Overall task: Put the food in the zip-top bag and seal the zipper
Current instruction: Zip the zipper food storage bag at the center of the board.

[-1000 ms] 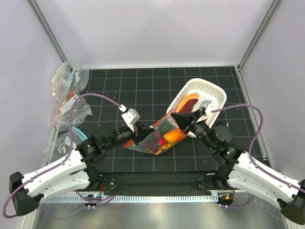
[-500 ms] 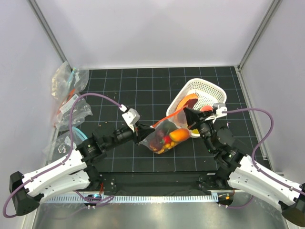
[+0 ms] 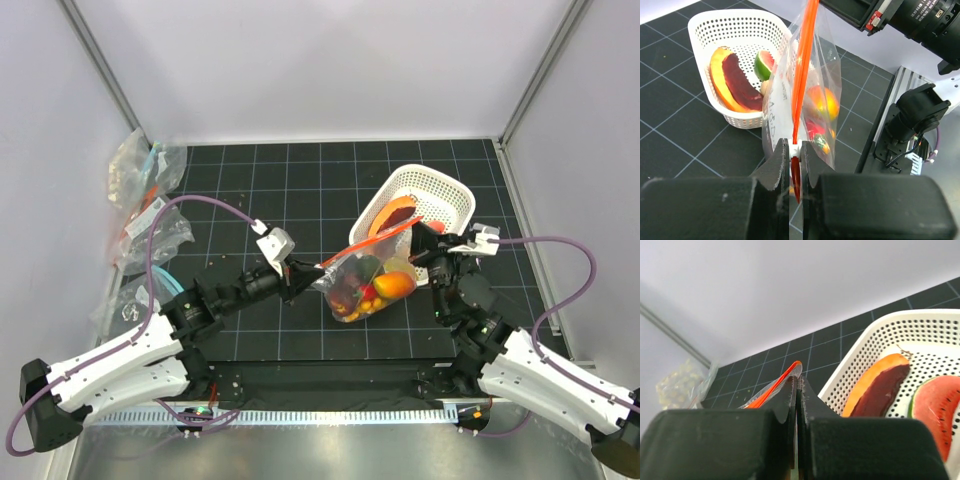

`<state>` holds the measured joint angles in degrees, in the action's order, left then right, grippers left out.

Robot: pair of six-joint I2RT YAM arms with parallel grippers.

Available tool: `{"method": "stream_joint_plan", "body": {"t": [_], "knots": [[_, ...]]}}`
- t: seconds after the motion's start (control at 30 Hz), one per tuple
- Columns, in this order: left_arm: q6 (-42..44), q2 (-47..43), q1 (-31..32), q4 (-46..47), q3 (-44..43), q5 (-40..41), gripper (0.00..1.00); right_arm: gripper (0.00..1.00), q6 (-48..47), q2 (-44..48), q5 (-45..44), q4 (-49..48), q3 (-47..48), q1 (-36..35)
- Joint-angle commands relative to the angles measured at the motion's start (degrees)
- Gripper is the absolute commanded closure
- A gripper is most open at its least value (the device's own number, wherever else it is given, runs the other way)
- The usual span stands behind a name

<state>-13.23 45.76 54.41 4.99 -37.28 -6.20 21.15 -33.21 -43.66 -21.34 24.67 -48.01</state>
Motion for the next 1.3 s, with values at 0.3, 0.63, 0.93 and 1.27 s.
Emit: {"method": "stream_joint_plan", "body": {"t": [0.3, 0.63, 0.93, 1.27], "knots": [[-0.1, -0.9, 0.0, -3.8, -2.4, 2.5, 0.98, 0.99, 3.6, 3.2, -25.2, -2.1, -0.5, 3.1], [-0.8, -0.8, 0.0, -7.4, -3.2, 11.0, 0.96, 0.99, 4.2, 4.2, -15.3, 3.4, 1.9, 3.1], [-3.0, -7.4, -0.2, -7.9, -0.1, 27.6, 0.94, 0.99, 4.2, 3.9, -4.6, 1.9, 1.3, 3.0], [-2.9, -6.8, -0.4, -5.5, 1.5, 37.0, 0.99, 0.99, 3.1, 1.0, 4.4, 0.5, 1.6, 2.6]]}}
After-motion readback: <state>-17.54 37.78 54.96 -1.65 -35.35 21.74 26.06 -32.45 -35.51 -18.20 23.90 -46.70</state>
